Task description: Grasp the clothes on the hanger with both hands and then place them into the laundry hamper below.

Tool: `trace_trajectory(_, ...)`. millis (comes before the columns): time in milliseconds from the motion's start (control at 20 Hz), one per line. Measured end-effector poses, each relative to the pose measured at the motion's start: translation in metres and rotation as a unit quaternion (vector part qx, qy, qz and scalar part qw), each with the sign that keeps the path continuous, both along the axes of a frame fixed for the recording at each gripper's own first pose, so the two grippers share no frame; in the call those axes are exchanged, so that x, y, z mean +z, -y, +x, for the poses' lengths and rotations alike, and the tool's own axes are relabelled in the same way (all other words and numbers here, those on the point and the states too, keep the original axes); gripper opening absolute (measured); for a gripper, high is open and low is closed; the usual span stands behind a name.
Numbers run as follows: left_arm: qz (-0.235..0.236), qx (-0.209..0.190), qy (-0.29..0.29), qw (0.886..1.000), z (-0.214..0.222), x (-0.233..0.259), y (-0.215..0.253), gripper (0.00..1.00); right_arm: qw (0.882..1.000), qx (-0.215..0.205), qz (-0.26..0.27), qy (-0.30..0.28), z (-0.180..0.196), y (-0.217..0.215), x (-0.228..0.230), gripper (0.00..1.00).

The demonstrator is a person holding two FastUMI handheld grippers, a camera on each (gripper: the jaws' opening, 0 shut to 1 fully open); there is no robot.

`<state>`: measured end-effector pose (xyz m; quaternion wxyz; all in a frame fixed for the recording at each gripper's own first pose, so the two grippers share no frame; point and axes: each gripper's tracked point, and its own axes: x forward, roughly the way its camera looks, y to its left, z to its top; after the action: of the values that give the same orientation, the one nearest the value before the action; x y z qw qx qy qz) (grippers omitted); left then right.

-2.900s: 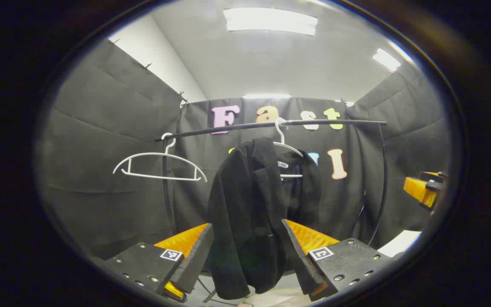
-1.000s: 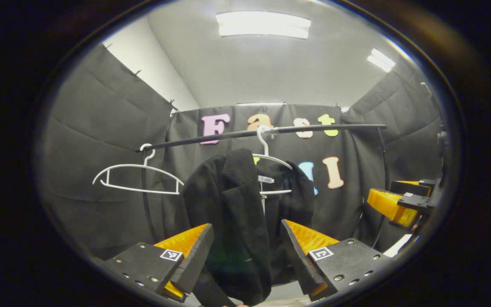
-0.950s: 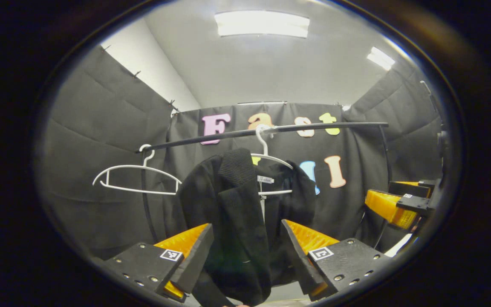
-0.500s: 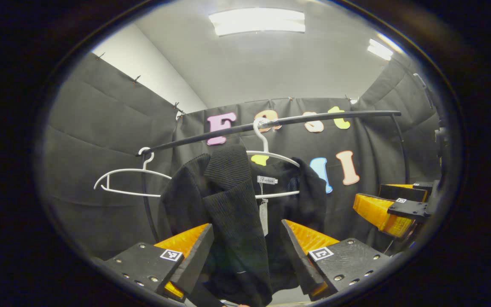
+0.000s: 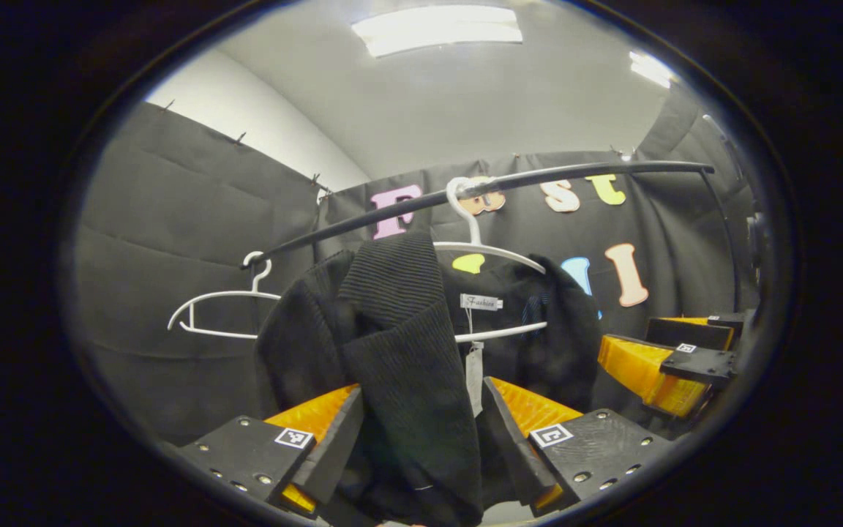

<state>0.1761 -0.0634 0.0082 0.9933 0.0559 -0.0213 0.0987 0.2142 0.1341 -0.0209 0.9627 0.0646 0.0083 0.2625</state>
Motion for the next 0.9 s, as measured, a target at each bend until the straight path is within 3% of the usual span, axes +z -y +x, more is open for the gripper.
trace_trajectory(450,0.011,0.046,-0.004,0.999,0.029,-0.006,-0.01,0.92,0.999,0.029,0.015,-0.017,0.041,-0.026,-0.011,0.98)
trace_trajectory(900,0.022,0.093,-0.004,0.995,0.041,-0.01,-0.02,0.92,0.998,0.016,-0.008,-0.055,0.074,-0.046,-0.042,0.96)
